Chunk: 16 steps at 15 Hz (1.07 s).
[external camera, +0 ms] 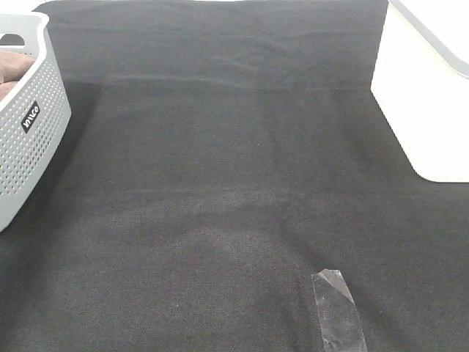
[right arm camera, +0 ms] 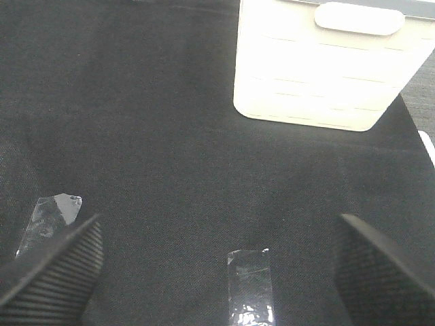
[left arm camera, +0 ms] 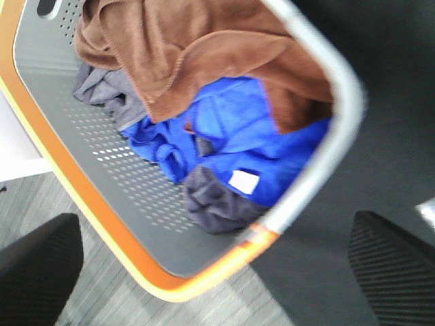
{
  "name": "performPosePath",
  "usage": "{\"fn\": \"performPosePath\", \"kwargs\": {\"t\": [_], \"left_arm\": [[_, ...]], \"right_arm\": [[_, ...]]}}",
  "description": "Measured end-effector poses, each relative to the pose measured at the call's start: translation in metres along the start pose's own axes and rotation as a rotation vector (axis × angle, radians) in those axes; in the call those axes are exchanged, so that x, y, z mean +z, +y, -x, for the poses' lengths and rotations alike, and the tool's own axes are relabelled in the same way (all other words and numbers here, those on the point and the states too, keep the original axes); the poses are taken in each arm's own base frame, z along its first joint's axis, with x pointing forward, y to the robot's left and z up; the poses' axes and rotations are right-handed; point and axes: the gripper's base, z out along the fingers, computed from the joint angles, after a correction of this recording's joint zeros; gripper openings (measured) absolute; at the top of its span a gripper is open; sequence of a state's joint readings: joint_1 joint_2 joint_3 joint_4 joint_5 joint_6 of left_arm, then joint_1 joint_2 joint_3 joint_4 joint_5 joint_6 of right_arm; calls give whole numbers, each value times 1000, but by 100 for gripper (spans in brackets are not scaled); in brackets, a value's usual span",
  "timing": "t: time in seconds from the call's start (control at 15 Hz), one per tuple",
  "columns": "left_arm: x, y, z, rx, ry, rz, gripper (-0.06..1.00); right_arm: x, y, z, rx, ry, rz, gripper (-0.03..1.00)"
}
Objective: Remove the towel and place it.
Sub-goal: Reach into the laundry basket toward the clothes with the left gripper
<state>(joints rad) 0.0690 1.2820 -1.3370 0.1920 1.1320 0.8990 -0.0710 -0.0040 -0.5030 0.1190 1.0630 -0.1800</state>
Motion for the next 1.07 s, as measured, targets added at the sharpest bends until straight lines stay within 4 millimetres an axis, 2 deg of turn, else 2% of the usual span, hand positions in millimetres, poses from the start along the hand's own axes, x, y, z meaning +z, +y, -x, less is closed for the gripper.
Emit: {"fn": "performPosePath", "kwargs": {"t": [0.2, 0.53, 0.6, 0.67, 0.93, 1.07], "left_arm": [[52, 32, 24, 89, 110, -19, 99], [149, 55, 8, 283, 228, -69, 99], [177, 57, 10, 367, 216, -53, 99], [197, 59, 14, 404, 203, -43, 99], [258, 65, 26, 460, 204, -67, 99], [273, 66, 31, 452, 186, -80, 99]], "right_arm": [[0, 0, 0, 0, 0, 0, 86], [0, 0, 0, 0, 0, 0, 86], [0, 0, 0, 0, 0, 0, 86], [0, 0, 0, 0, 0, 0, 86], [0, 0, 0, 0, 0, 0, 86], [0, 0, 0, 0, 0, 0, 86]]}}
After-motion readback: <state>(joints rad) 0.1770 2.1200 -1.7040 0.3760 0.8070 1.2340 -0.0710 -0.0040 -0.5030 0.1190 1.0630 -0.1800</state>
